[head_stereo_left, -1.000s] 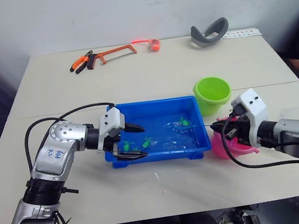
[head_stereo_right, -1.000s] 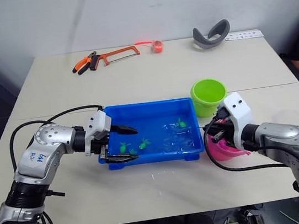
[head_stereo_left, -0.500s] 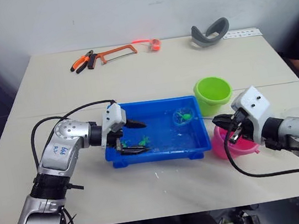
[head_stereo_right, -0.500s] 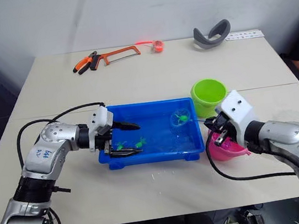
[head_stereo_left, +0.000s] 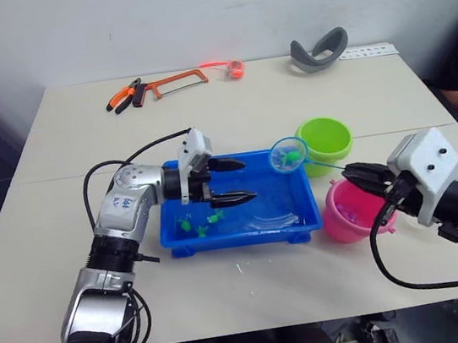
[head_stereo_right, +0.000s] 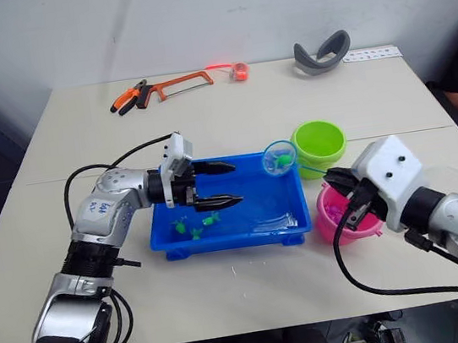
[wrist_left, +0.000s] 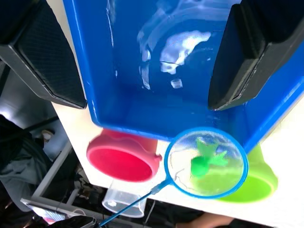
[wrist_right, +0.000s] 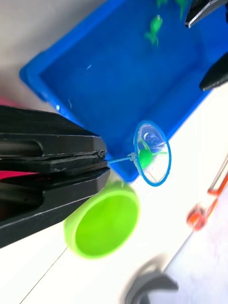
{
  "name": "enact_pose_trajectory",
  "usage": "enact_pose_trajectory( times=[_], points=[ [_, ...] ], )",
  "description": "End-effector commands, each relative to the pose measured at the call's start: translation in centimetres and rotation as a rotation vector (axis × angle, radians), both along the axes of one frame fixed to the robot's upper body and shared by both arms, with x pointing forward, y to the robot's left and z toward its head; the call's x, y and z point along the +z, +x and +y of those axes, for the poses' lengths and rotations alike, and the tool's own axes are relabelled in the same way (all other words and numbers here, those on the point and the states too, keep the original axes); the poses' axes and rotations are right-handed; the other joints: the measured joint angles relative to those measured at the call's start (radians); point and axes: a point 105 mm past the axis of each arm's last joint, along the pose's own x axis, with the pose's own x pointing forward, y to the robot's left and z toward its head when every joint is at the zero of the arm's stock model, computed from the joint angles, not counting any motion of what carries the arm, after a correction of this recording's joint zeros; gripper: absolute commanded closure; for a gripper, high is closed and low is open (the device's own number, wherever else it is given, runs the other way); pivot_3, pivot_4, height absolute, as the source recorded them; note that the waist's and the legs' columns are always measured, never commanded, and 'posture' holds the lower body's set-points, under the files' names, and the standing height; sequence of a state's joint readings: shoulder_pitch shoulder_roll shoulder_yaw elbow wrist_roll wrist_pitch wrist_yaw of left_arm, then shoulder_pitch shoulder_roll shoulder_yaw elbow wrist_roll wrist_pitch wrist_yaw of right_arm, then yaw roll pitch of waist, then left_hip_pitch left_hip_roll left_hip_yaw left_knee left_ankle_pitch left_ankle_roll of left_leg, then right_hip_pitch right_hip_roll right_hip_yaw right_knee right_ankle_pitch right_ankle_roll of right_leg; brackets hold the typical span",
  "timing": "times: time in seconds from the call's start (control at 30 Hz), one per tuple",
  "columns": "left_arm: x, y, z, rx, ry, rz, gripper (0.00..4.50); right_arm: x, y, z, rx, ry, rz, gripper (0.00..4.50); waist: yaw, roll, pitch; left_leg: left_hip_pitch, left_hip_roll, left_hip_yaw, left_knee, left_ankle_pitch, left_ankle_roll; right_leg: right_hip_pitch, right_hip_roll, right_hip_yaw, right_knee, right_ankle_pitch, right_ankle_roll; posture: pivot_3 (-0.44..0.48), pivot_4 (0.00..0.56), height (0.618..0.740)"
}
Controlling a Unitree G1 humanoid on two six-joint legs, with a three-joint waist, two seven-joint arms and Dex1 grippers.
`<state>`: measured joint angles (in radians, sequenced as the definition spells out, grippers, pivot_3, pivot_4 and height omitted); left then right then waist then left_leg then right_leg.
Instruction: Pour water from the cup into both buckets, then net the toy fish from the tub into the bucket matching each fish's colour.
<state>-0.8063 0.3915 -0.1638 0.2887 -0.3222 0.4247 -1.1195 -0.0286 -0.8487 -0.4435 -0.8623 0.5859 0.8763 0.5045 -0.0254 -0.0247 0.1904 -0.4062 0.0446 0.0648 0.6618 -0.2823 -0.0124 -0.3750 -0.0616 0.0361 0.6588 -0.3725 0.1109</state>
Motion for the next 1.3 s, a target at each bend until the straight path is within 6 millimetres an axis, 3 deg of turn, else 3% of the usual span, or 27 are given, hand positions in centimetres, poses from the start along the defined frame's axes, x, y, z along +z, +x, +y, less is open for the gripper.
enact_pose_trajectory(
  times=[0.03, 0.17, 0.37, 0.7, 0.9, 1.13, 1.3],
  points=[
    [1.6, 0.4, -0.6, 0.016, -0.028, -0.067, 0.06, 2.5, 0.3, -1.7, -0.082, -0.020, -0.102, 4.50, 0.000, 0.000, 0.000, 0.000, 0.000, 0.000, 0.000, 0.000, 0.000, 0.000, 0.000, 0.000, 0.000, 0.000, 0.000, 0.000, 0.150, 0.740],
    [2.1, 0.6, -1.0, 0.025, -0.052, -0.089, 0.06, 3.5, 1.2, -3.6, -0.150, -0.101, -0.139, 4.50, 0.001, 0.000, 0.000, 0.000, 0.000, 0.000, 0.000, 0.000, 0.000, 0.000, 0.000, 0.000, 0.000, 0.000, 0.000, 0.000, 0.150, 0.740],
    [2.5, 0.5, -1.0, 0.036, -0.063, -0.112, 0.06, 3.3, 2.9, -6.0, -0.189, -0.381, -0.194, 4.50, 0.001, 0.000, 0.000, 0.000, -0.001, 0.001, 0.000, 0.000, 0.000, 0.000, 0.000, 0.001, 0.000, 0.000, 0.000, 0.000, 0.150, 0.740],
    [3.1, 0.7, -0.4, 0.063, -0.072, -0.127, 0.06, 0.9, 4.5, -5.8, 0.062, -1.039, -0.367, 4.50, 0.000, 0.000, 0.000, 0.001, -0.001, 0.003, 0.001, 0.001, -0.001, -0.001, 0.000, -0.001, 0.000, 0.000, 0.000, 0.000, 0.150, 0.740],
    [2.9, 0.6, -0.1, 0.068, -0.067, -0.128, 0.06, 1.3, 4.8, -6.1, 0.179, -1.346, -0.536, 4.50, 0.000, 0.000, 0.000, 0.001, 0.000, 0.005, 0.002, 0.001, -0.001, -0.001, 0.000, -0.001, 0.001, 0.000, 0.001, 0.000, 0.150, 0.740],
    [2.8, 0.5, 0.1, 0.062, -0.052, -0.131, 0.06, 1.7, 4.9, -6.5, 0.180, -1.312, -0.573, 4.50, -0.001, 0.000, 0.000, 0.002, 0.000, 0.005, 0.002, 0.002, -0.002, -0.001, 0.001, -0.001, 0.002, 0.000, 0.001, 0.000, 0.150, 0.740],
    [1.8, 0.2, 2.2, 0.042, 0.036, -0.140, 0.06, 3.4, 4.9, -6.3, 0.014, -0.744, -0.449, 4.50, -0.003, 0.000, 0.000, 0.002, 0.000, 0.005, 0.002, 0.002, -0.003, 0.000, 0.001, -0.001, 0.002, 0.000, 0.001, 0.000, 0.150, 0.740]
  ],
)
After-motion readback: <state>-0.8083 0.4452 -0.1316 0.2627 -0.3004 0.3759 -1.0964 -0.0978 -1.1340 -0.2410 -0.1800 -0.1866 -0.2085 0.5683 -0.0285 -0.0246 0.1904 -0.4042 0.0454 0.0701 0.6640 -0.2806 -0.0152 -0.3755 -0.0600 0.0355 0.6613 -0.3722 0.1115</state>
